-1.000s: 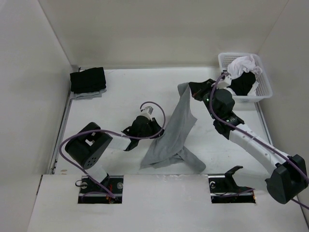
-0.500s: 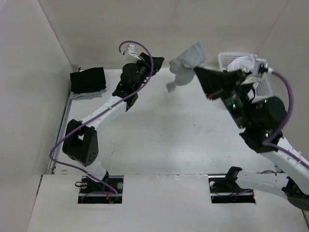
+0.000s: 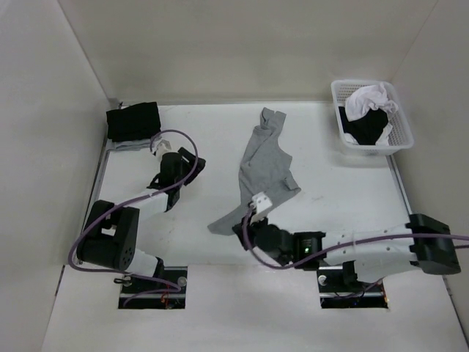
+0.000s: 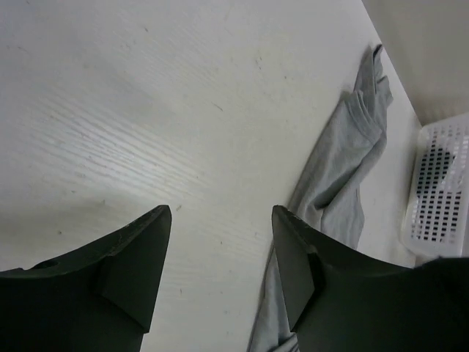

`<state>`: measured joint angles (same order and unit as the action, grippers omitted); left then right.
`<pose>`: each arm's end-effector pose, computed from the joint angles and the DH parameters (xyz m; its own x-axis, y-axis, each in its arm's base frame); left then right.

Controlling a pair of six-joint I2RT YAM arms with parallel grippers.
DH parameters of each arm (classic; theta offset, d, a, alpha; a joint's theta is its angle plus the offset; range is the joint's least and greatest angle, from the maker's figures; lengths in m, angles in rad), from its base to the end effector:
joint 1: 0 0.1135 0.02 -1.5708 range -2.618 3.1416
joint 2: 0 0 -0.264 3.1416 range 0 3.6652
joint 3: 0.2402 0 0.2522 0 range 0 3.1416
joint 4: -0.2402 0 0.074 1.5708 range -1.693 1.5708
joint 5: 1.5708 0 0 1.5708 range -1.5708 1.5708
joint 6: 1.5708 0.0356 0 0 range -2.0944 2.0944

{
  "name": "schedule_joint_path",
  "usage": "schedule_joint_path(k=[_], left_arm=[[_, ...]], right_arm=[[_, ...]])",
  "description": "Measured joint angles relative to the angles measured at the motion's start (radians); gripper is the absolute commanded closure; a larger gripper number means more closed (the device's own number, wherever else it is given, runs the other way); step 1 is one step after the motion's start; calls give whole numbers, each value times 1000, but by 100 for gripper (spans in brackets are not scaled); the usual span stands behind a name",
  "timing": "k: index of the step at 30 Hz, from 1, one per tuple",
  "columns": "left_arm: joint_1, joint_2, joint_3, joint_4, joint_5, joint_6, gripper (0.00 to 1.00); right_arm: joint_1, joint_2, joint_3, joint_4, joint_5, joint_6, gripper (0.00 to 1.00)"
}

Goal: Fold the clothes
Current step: Flatten the tank top out

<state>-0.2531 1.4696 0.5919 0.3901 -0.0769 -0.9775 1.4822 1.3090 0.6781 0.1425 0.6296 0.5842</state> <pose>0.2841 -0.0707 0.1747 -0.4061 -0.7488 -0.5238 -0.2732 0.6465 -0.7124 0.0453 0.2727 0.2242 -0.4533 -0.0647 -0.8890 -0.6103 0.7495 0.2566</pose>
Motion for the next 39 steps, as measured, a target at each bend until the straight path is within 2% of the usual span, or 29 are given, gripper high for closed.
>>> schedule_joint_path(k=[1, 3, 5, 7, 10, 15, 19, 22, 25, 28, 30, 32, 34, 36, 39], left_arm=[[-13, -18, -14, 3, 0, 12, 46], [-34, -40, -28, 12, -1, 35, 47], [-60, -59, -45, 19, -2, 56, 51], [-93, -75, -66, 23, -4, 74, 54], [-162, -88, -97, 18, -8, 99, 54], [-275, -15, -66, 12, -7, 154, 48], [-319, 180, 93, 13, -9, 175, 48], [-331, 278, 183, 17, -11, 182, 47], [-330, 354, 257, 14, -23, 187, 47], [-329, 443, 367, 11, -24, 190, 53], [-323, 483, 415, 12, -24, 190, 63], [-320, 512, 446, 9, -22, 190, 81], [-314, 535, 468, 7, -19, 185, 93], [-302, 556, 489, -2, -6, 175, 99], [-280, 564, 500, 2, 13, 144, 100]], right_arm=[[-27, -44, 3, 8, 13, -11, 95], [-100, -122, 13, 26, 27, -13, 97], [-219, -184, 32, 37, 28, -15, 94], [-354, -195, 58, 37, -2, -2, 85], [-536, -127, 87, 25, -51, 29, 59], [-719, 43, 88, -55, -86, 70, 49], [-838, 133, 101, -112, -99, 76, 45], [-881, 164, 107, -142, -110, 79, 45], [-893, 189, 108, -148, -133, 80, 47], [-893, 219, 108, -150, -173, 87, 53], [-893, 238, 109, -150, -197, 90, 64], [-893, 264, 114, -150, -219, 96, 85], [-893, 277, 114, -151, -228, 100, 97], [-893, 275, 114, -151, -229, 104, 99], [-884, 242, 113, -151, -210, 95, 100]])
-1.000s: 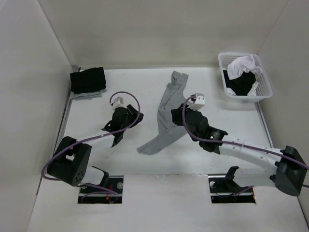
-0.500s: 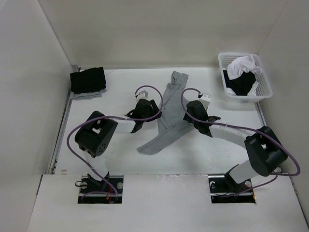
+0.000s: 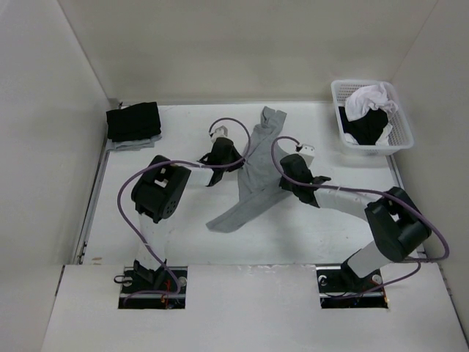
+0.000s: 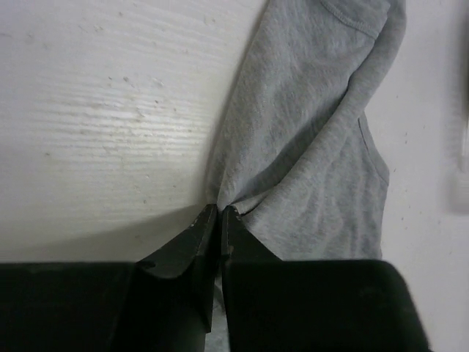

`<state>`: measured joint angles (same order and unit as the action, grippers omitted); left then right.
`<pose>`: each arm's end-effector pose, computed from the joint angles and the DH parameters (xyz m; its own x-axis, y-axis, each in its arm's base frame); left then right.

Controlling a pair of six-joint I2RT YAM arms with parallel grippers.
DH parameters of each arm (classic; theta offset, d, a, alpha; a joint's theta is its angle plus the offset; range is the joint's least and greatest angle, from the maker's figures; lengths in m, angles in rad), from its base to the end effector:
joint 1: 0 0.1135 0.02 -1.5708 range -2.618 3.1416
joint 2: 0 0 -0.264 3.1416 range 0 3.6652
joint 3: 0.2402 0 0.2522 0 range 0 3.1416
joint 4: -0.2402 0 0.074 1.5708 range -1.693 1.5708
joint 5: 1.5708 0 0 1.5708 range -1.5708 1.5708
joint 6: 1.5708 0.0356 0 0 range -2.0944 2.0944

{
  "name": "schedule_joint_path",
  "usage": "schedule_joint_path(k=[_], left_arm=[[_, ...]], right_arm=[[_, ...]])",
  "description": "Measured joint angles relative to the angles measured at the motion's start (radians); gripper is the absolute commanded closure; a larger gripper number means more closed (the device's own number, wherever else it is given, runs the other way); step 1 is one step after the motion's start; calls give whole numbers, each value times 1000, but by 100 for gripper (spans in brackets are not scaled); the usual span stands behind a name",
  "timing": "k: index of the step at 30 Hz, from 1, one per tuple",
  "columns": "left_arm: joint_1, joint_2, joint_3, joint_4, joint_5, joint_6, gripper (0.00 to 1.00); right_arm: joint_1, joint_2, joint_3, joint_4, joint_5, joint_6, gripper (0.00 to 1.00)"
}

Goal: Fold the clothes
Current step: Flatten the tank top out

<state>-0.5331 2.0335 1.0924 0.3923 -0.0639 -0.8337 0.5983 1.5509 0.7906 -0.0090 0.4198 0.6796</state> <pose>0.3663 -0.2135 0.1300 -0.6428 -0.4787 -0.5981 -0.0233 0.7926 -0.6093 0.2644 0.1627 0.1780 -0.6183 0.2731 -0.7370 0.1494 0.9614 0.2310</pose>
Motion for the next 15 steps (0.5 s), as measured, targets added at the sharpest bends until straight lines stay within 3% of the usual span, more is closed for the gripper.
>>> schedule_joint_path(k=[2, 6, 8, 10, 11, 14, 15], left_arm=[[33, -6, 0, 9, 9, -25, 100], [156, -75, -1, 8, 8, -66, 100], [232, -148, -3, 16, -8, -87, 93], [275, -206, 3, 21, -7, -95, 88], [282, -218, 11, 22, 0, -95, 83], [283, -212, 86, 1, 23, -81, 69], [281, -208, 103, -5, 26, -76, 68]], right_arm=[[24, -71, -5, 2, 24, -26, 100], [145, -409, -47, 18, 56, -78, 98], [256, -668, -142, -6, 41, -64, 97], [297, -737, -186, -18, 20, -24, 96], [312, -766, -224, -38, 11, 5, 91], [345, -816, -357, -206, -34, 133, 63], [346, -810, -369, -251, -38, 154, 62]])
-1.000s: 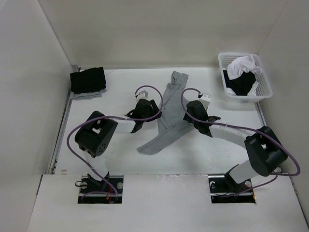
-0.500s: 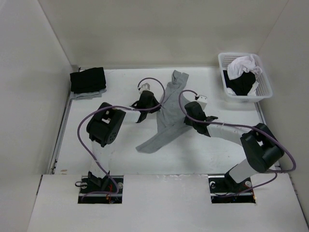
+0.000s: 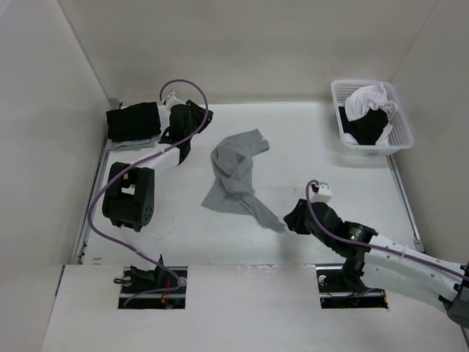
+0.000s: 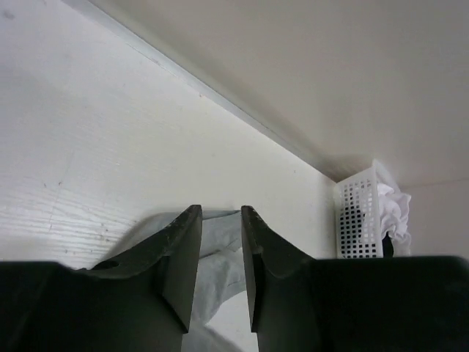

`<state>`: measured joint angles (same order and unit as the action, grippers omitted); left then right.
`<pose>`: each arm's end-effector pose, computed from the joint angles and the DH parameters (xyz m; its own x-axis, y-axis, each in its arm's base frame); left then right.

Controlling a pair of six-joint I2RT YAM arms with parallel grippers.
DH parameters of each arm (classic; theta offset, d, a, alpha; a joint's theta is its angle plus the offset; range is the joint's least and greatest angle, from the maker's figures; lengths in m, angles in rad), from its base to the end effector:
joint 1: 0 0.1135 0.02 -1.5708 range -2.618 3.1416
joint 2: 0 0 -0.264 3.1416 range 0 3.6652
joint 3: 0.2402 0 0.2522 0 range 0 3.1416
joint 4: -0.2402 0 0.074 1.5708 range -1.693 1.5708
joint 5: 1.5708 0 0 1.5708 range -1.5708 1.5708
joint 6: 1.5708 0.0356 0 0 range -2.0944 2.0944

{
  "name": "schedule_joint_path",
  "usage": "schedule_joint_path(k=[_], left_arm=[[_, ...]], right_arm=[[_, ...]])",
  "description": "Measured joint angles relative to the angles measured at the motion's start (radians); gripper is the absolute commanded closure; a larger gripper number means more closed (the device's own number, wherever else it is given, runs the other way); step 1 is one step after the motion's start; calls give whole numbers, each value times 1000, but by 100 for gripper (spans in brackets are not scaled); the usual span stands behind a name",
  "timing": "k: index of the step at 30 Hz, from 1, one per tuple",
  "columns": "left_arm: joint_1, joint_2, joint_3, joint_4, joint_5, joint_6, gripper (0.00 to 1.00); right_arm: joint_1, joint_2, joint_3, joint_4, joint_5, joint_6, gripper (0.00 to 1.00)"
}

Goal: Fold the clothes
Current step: Flatten the tank top out

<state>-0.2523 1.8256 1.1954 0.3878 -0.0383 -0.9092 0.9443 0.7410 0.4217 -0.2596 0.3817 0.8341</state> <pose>0.4130 -0.1051 0.2468 -0.3112 -0.7340 -0.6037 -0.0522 0.6475 -0.7603 0.1082 0.1269 0.2132 -0.6369 0.2924 -0.7133 -0.1447 0.8635 0.4831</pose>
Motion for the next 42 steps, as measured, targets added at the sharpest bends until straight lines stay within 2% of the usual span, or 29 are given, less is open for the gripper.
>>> schedule_joint_path(k=[2, 3, 5, 7, 11, 13, 15, 16, 20, 23, 26, 33, 37, 42], left_arm=[[-10, 5, 13, -12, 0, 25, 59], [-18, 6, 13, -27, -5, 38, 56], [-40, 8, 12, -56, -23, 69, 56], [-75, 1, -10, -69, -57, 104, 59], [-159, -119, -212, -102, -164, 163, 73], [-224, -211, -346, -111, -230, 194, 73], [-279, -305, -471, -131, -275, 204, 70], [-312, -385, -573, -170, -301, 204, 68], [-297, -536, -733, -283, -330, 159, 65], [-291, -613, -766, -367, -322, 116, 63], [-292, -622, -766, -414, -314, 90, 62], [-313, -571, -768, -367, -278, 84, 63], [-320, -545, -765, -323, -249, 96, 69], [-325, -528, -760, -308, -230, 111, 80]], right_arm=[[-2, 9, -8, -105, 11, 67, 50], [-6, 9, -7, -130, 28, 89, 48], [-17, 14, 0, -159, 60, 118, 48], [-22, 34, 10, -154, 76, 121, 49], [-35, 144, 30, -91, 70, 100, 80], [-41, 190, 27, -50, 61, 97, 87], [-42, 197, 16, -11, 51, 96, 86], [-42, 194, 9, 10, 47, 96, 83], [-54, 159, -13, 89, 25, 77, 76], [-69, 153, -15, 120, 20, 63, 75], [-75, 148, -35, 154, 13, 57, 75], [-75, 146, -62, 175, -6, 56, 74], [-75, 146, -69, 198, -11, 56, 73], [-75, 151, -77, 212, -14, 56, 66]])
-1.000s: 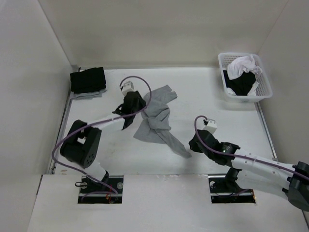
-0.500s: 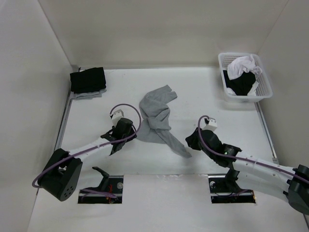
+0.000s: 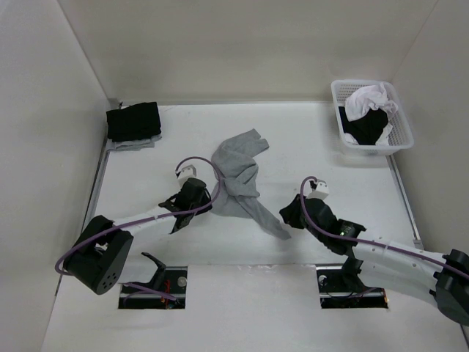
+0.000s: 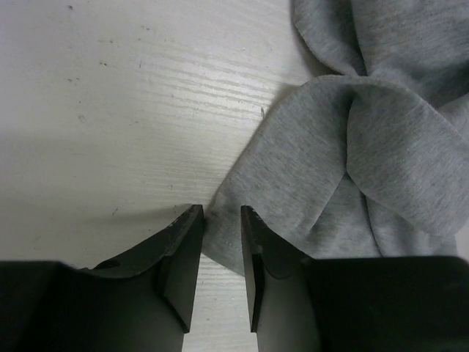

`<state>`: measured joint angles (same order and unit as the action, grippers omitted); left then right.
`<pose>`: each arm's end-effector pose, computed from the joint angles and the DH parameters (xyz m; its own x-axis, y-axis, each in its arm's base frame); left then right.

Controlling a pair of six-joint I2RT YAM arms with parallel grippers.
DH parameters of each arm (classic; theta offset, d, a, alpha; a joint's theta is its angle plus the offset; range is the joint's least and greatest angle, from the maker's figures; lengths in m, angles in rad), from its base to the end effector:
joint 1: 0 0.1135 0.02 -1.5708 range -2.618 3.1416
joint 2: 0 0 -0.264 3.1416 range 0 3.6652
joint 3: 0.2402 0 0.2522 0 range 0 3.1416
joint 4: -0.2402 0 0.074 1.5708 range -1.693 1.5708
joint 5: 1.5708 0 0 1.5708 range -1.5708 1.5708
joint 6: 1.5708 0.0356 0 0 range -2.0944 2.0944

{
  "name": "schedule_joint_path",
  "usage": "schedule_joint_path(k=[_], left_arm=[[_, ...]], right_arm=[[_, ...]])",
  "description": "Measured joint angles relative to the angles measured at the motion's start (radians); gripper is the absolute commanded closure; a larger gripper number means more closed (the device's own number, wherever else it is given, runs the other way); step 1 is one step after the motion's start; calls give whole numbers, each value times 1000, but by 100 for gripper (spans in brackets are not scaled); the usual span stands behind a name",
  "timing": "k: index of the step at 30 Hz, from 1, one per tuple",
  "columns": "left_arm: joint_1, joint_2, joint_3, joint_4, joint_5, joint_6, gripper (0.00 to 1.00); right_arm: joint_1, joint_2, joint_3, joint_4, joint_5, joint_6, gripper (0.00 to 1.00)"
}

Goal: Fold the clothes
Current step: Flatten the tank top out

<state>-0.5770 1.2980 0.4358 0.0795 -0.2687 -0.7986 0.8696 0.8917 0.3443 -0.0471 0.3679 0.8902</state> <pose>0.1985 -0.1179 0.1444 -0.6761 -0.3840 -0.6288 -0.1665 0.9110 -0.3773 0.1281 0.1319 0.1826 -0.6321 0.3755 -0.6779 -0.0468 0.8546 0.5171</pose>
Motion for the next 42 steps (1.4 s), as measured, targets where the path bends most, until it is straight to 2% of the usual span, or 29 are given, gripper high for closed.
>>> schedule_joint_path(k=[7, 10, 11, 13, 24, 32, 35, 38, 42], left_arm=[[-4, 0, 0, -15, 19, 8, 93], [-9, 0, 0, -18, 21, 8, 86], [-9, -1, 0, -19, 23, 7, 74], [-13, -9, 3, -24, 22, 8, 67], [-48, -36, 21, -128, -45, 10, 71], [-65, -11, 49, -166, -79, 22, 77], [-63, -3, 49, -154, -79, 26, 83], [-58, 4, 49, -142, -79, 27, 94], [-58, -2, 47, -139, -74, 30, 99]], right_arm=[[-20, -1, -1, 8, -2, 0, 63], [-25, -9, -6, 9, -2, 0, 62], [-25, -14, -10, 9, -2, 0, 62], [-25, -20, -16, 8, -2, 0, 62], [-25, -20, -17, 11, -2, 0, 62], [-25, -20, -17, 21, -2, 0, 62], [-25, -20, -17, 29, -2, 0, 62], [-25, -20, -17, 32, -2, 0, 59], [-25, -21, -18, 30, -2, 1, 57]])
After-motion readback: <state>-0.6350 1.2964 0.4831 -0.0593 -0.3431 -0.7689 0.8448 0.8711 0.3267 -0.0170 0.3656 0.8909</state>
